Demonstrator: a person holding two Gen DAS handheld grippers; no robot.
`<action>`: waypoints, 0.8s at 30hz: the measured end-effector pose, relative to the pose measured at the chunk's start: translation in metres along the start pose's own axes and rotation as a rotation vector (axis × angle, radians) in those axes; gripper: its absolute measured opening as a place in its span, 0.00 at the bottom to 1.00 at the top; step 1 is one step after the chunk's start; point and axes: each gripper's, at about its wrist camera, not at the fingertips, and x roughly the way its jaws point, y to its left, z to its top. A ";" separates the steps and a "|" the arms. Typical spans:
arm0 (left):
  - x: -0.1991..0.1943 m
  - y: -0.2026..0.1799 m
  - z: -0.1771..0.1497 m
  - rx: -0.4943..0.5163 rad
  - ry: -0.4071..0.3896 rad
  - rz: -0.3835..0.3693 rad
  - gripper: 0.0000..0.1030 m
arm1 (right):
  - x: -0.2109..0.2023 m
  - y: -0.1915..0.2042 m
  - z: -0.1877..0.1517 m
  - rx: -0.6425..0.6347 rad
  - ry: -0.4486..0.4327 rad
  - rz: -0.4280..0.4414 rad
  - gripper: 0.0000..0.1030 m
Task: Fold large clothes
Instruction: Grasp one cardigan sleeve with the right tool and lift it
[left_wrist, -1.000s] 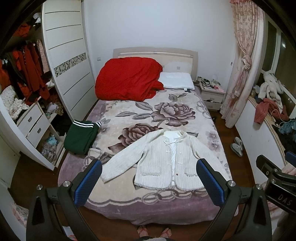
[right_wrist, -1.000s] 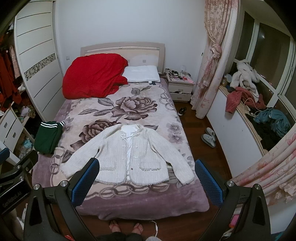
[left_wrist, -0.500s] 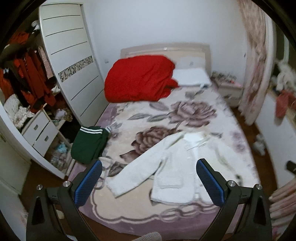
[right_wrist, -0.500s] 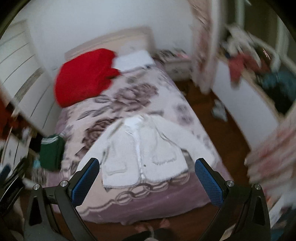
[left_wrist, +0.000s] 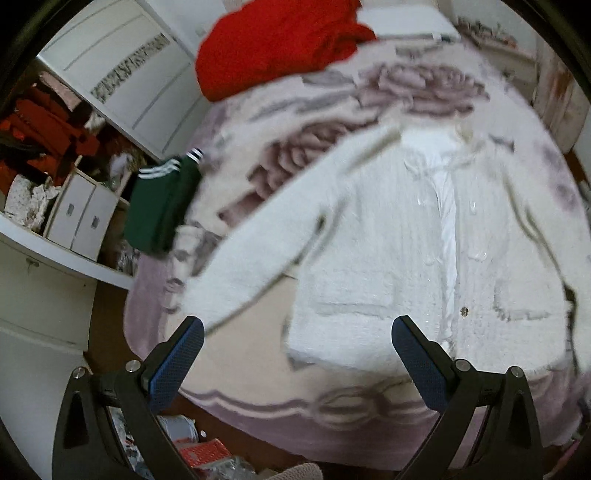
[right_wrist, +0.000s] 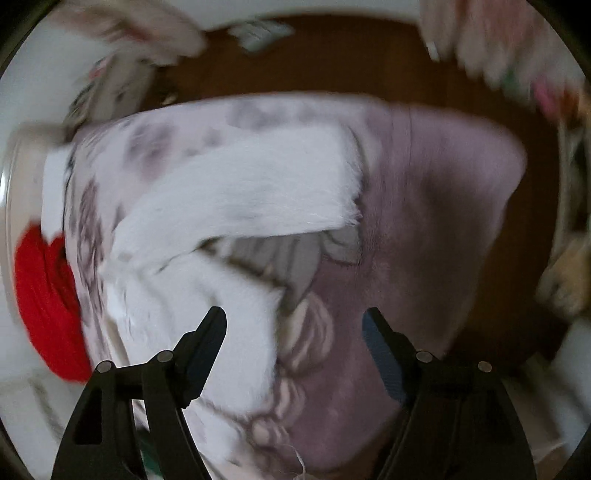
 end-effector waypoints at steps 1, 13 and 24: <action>0.007 -0.007 -0.001 0.008 0.012 0.009 1.00 | 0.024 -0.017 0.010 0.055 0.010 0.033 0.75; 0.066 -0.174 0.020 0.142 0.047 -0.082 1.00 | 0.136 -0.042 0.058 0.355 -0.226 0.443 0.13; 0.115 -0.314 0.136 0.180 -0.008 -0.296 1.00 | 0.059 0.021 0.165 0.044 -0.329 0.319 0.12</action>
